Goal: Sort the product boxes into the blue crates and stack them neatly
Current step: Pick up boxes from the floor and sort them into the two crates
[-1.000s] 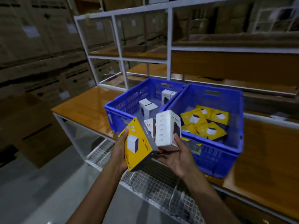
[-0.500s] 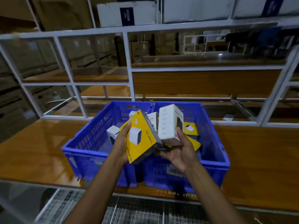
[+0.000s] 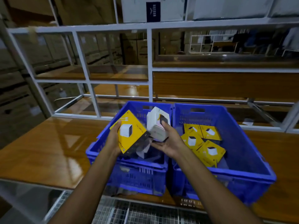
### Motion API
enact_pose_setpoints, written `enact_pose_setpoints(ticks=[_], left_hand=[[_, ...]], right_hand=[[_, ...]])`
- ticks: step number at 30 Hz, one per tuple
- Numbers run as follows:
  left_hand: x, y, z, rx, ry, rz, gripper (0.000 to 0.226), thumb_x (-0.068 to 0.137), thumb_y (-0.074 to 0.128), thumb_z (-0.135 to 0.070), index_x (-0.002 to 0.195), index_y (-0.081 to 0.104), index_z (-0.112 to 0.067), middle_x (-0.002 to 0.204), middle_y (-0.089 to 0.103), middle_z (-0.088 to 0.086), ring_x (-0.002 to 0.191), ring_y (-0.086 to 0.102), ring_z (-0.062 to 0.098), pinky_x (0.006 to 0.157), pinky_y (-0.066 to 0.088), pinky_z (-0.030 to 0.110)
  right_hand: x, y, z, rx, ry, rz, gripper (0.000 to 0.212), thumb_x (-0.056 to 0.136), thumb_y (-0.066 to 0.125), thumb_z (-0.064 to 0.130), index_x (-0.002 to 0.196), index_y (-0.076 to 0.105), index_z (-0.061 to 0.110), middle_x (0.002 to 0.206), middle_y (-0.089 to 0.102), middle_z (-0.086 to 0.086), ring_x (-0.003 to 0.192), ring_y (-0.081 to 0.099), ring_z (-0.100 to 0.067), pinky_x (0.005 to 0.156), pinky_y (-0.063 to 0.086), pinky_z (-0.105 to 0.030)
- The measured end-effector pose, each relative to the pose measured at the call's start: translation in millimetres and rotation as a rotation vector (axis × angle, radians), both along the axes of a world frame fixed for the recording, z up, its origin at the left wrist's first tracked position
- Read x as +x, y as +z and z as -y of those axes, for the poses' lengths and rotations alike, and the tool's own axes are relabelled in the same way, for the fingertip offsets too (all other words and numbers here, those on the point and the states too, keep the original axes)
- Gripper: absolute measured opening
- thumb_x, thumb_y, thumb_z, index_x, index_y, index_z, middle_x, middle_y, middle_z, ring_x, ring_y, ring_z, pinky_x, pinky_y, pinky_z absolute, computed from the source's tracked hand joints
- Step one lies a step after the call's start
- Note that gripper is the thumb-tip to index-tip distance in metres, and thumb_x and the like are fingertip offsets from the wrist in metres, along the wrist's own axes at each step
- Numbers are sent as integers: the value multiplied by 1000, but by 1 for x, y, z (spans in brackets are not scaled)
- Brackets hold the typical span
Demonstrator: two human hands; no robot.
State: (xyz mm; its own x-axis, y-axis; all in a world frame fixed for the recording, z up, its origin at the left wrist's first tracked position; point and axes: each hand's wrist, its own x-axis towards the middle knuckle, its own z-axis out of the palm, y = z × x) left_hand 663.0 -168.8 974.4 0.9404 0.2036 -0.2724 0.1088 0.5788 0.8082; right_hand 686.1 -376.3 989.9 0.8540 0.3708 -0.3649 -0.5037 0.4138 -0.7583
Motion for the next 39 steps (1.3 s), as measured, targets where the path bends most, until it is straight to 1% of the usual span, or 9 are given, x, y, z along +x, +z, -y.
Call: enact_pose_setpoints(ticks=[5, 9, 12, 15, 21, 26, 30, 34, 39], left_hand=[[5, -5, -22, 5, 67, 30, 44, 101, 43, -46, 122, 61, -12, 91, 77, 12, 80, 73, 31, 66, 61, 41], [11, -2, -13, -24, 35, 51, 42, 99, 46, -47, 121, 63, -14, 103, 75, 15, 98, 67, 36, 86, 52, 49], [17, 3, 5, -22, -10, 37, 46, 97, 49, -49, 123, 63, -13, 117, 70, 18, 106, 65, 38, 93, 49, 53], [26, 6, 33, -7, -77, 32, 46, 98, 49, -47, 123, 62, -11, 110, 73, 18, 98, 69, 37, 84, 52, 50], [51, 4, 100, 148, -176, -48, 51, 93, 59, -46, 132, 59, -13, 124, 66, 22, 112, 63, 45, 98, 48, 61], [63, 4, 154, 234, -192, -84, 37, 99, 55, -32, 127, 59, -9, 118, 68, 20, 97, 68, 36, 80, 57, 44], [69, 5, 191, 386, -224, -122, 21, 97, 58, -26, 103, 64, -7, 62, 66, 5, 50, 61, 15, 50, 50, 22], [75, 6, 213, 444, -167, -156, 14, 94, 62, -31, 99, 59, -19, 76, 51, 2, 70, 50, 18, 73, 47, 37], [73, 2, 226, 458, -172, -129, 19, 97, 60, -32, 110, 59, -18, 99, 59, 4, 83, 57, 17, 67, 49, 38]], right_hand=[[8, 8, -6, -170, 64, 48, 55, 95, 58, 45, 138, 43, 13, 149, 39, -23, 127, 46, -43, 99, 46, -51], [14, 5, 5, -170, 85, 63, 55, 97, 59, 38, 142, 46, 10, 149, 38, -24, 128, 48, -43, 95, 51, -50], [15, 2, 17, -151, 110, 101, 44, 98, 57, 34, 134, 55, 9, 135, 56, -22, 115, 60, -40, 100, 50, -51], [12, 1, 30, -184, 147, 190, 32, 97, 59, 33, 120, 64, 11, 104, 70, -12, 101, 67, -33, 97, 53, -51], [16, -2, 69, -292, 86, 295, 30, 93, 67, 27, 114, 68, 5, 95, 74, -9, 80, 71, -25, 64, 56, -34], [26, -11, 114, -318, -96, 169, 26, 93, 67, 24, 106, 70, 2, 90, 71, -14, 79, 65, -32, 67, 47, -40], [38, -16, 150, -306, -219, 101, 23, 91, 67, 27, 104, 72, 8, 85, 74, -7, 72, 67, -27, 57, 47, -32], [43, -10, 177, -333, -235, 103, 14, 98, 58, 29, 101, 60, 16, 110, 60, -5, 94, 56, -26, 74, 46, -41], [52, -10, 194, -297, -227, 113, 16, 95, 61, 32, 108, 62, 23, 139, 49, -19, 118, 54, -39, 99, 49, -52]])
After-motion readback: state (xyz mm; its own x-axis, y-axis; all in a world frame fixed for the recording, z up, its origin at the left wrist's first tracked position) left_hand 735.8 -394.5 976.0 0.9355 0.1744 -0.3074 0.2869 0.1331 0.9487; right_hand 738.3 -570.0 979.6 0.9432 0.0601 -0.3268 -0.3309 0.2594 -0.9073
